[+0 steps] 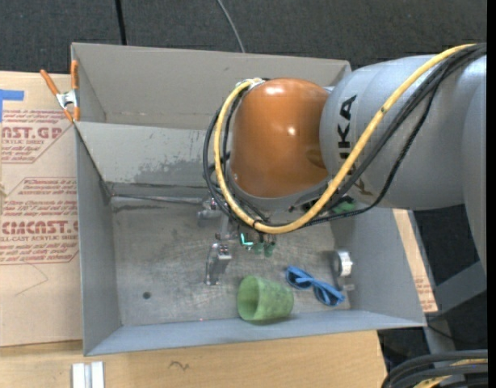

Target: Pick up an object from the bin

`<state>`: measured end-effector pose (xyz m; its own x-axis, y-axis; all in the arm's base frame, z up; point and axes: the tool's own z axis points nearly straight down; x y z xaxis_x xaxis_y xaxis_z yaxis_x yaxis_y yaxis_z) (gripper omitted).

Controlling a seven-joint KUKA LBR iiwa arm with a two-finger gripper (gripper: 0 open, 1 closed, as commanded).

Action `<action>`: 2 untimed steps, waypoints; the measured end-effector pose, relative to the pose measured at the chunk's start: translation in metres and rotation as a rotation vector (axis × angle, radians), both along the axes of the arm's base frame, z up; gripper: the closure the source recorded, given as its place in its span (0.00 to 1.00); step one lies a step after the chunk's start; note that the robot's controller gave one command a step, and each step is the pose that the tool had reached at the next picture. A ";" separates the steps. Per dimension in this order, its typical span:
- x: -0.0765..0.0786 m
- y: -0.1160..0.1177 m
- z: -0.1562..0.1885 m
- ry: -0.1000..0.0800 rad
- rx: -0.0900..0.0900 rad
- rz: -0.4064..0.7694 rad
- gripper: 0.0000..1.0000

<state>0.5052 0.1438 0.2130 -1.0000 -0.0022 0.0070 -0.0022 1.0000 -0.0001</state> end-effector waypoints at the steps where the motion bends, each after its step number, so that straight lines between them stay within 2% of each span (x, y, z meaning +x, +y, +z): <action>1: -0.006 -0.050 -0.100 -0.003 0.001 0.376 0.00; 2: -0.008 -0.110 -0.103 -0.005 0.000 0.385 0.00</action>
Offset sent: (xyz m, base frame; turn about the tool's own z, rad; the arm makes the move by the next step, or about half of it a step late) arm -0.0053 -0.0496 -0.0978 -0.3759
